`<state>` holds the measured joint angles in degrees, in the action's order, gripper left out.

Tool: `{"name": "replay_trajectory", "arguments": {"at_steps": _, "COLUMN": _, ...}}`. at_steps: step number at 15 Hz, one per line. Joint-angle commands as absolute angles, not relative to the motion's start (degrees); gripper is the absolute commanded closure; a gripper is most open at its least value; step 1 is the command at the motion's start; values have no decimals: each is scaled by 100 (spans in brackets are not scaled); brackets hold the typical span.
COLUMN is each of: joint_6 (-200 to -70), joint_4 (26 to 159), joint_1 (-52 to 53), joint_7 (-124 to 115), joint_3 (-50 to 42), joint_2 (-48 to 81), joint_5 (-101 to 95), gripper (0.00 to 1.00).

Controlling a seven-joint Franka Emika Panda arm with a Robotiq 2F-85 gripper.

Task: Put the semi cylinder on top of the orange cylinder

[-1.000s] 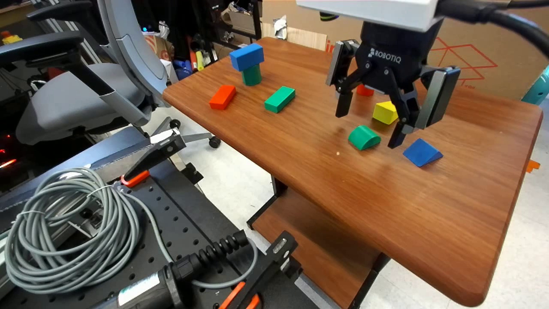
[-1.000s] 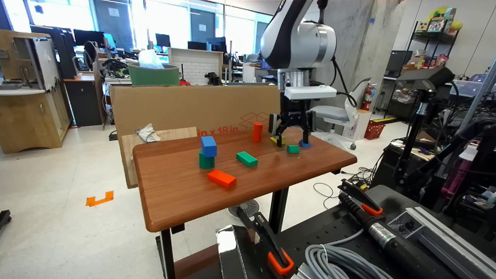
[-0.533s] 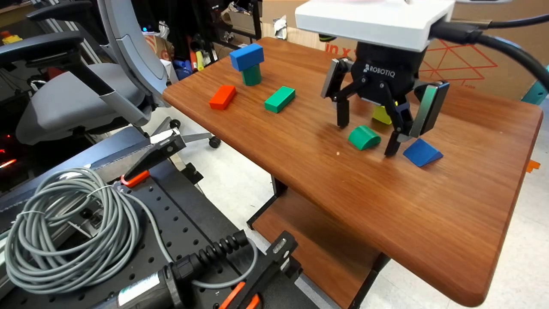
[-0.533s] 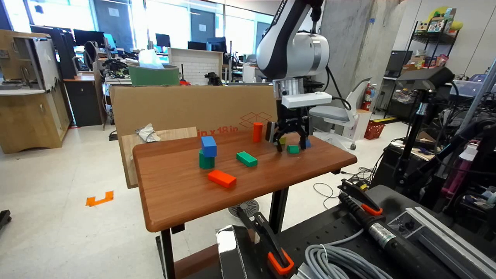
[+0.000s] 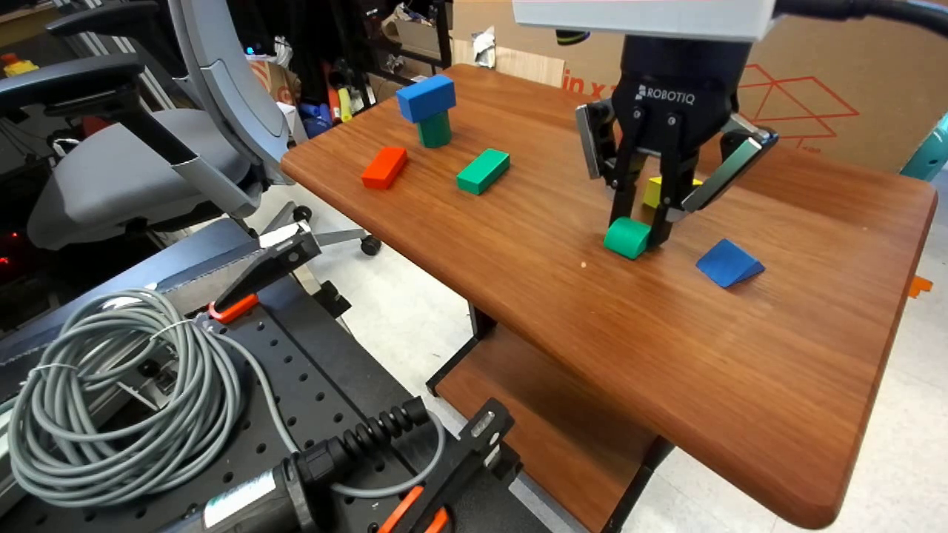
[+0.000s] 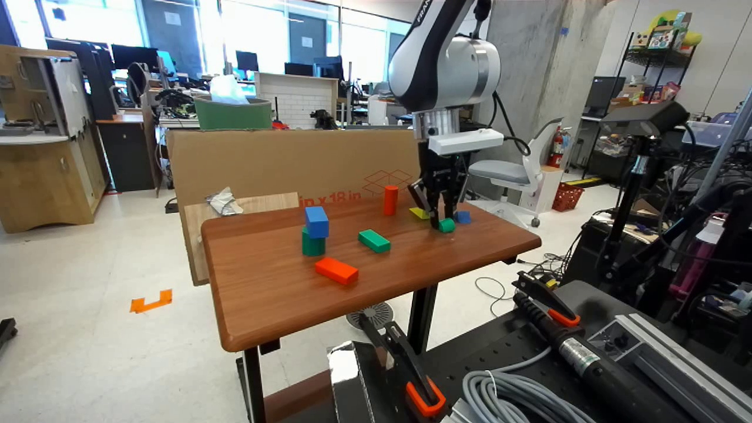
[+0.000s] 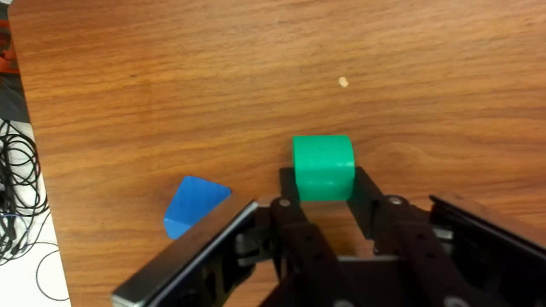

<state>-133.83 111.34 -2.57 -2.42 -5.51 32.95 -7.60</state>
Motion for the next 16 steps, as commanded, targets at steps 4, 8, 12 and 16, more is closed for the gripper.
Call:
{"name": "replay_trajectory", "arguments": {"at_steps": 4, "joint_6": -13240, "joint_4": 11703, "joint_1": -365, "joint_7": 185, "joint_3": -340, "joint_2": 2597, "joint_5": -538, "gripper": 92}}
{"name": "replay_trajectory", "arguments": {"at_steps": 8, "joint_6": -12911, "joint_4": 11510, "joint_1": -385, "joint_7": 230, "joint_3": -264, "joint_2": 2372, "joint_5": -173, "gripper": 92}}
{"name": "replay_trajectory", "arguments": {"at_steps": 12, "joint_6": -12471, "joint_4": 11017, "joint_1": -366, "joint_7": 201, "joint_3": -230, "joint_2": 2338, "joint_5": 91, "gripper": 92}}
{"name": "replay_trajectory", "arguments": {"at_steps": 16, "joint_6": -12106, "joint_4": 10408, "joint_1": -315, "joint_7": 96, "joint_3": -207, "joint_2": 2541, "joint_5": 147, "gripper": 92}}
